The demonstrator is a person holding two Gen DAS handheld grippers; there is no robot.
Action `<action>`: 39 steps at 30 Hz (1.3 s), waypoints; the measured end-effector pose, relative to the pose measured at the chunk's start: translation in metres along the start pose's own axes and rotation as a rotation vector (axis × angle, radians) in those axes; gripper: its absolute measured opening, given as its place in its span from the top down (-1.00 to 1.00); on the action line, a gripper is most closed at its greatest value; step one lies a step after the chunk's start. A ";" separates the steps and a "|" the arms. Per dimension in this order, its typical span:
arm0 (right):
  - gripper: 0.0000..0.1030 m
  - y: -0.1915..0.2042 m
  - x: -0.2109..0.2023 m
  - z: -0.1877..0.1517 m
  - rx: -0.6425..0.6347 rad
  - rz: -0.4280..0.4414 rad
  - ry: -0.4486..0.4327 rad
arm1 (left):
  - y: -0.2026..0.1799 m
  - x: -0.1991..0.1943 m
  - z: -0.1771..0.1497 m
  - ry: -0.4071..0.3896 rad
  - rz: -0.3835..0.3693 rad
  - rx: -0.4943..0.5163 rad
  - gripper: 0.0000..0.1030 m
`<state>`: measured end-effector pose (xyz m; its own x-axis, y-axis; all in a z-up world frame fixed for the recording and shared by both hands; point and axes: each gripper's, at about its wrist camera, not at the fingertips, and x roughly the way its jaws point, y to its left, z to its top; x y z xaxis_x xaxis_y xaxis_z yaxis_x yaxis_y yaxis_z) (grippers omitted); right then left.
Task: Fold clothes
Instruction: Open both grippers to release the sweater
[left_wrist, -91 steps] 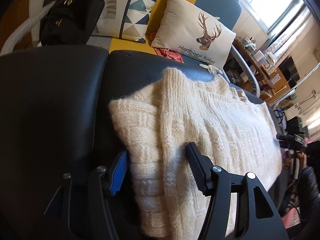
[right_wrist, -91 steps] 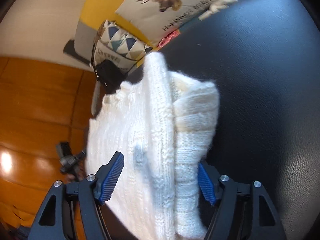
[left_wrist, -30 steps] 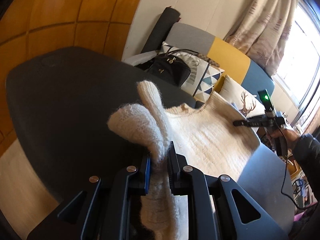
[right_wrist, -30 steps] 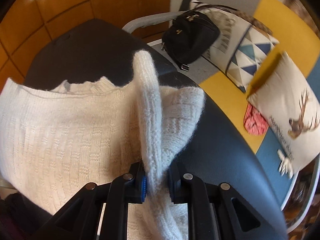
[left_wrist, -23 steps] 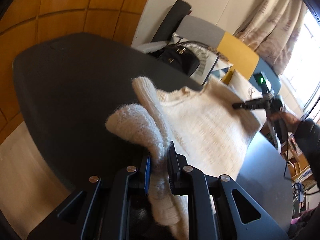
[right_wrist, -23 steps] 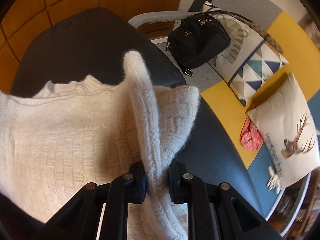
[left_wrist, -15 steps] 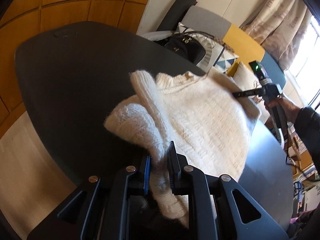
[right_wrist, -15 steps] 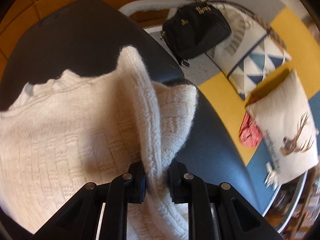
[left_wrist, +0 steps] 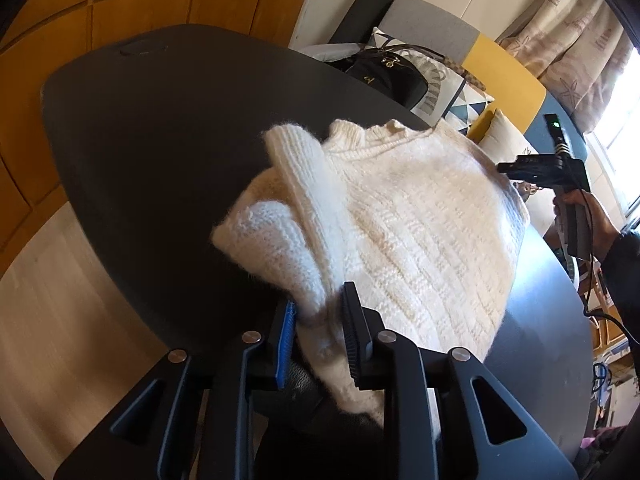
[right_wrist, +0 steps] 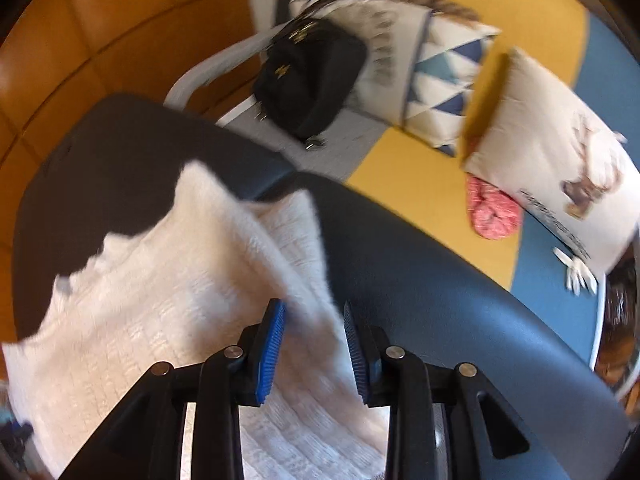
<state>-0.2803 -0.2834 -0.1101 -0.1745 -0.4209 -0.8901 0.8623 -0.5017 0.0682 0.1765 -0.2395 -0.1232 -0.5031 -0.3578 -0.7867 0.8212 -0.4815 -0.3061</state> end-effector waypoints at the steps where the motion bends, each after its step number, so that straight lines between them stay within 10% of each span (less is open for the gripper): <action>1: 0.42 0.002 -0.003 -0.003 0.001 0.008 -0.011 | 0.001 -0.002 -0.002 0.002 0.004 0.001 0.52; 11: 0.41 0.019 0.000 -0.032 -0.010 0.018 0.007 | 0.021 -0.032 -0.020 -0.017 0.063 -0.047 0.52; 19: 0.39 0.035 -0.017 -0.045 -0.017 0.031 -0.065 | -0.040 -0.036 0.013 -0.167 -0.042 0.059 0.50; 28: 0.38 0.064 -0.011 -0.078 -0.137 0.057 -0.102 | -0.051 0.028 0.006 -0.009 0.066 0.004 0.48; 39: 0.38 0.087 -0.015 -0.020 -0.247 0.256 -0.133 | -0.020 0.037 0.036 -0.092 0.160 -0.145 0.44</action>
<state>-0.1934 -0.3055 -0.1002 0.0158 -0.6116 -0.7910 0.9718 -0.1767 0.1561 0.1321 -0.2721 -0.1270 -0.3802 -0.4951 -0.7812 0.9193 -0.2951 -0.2604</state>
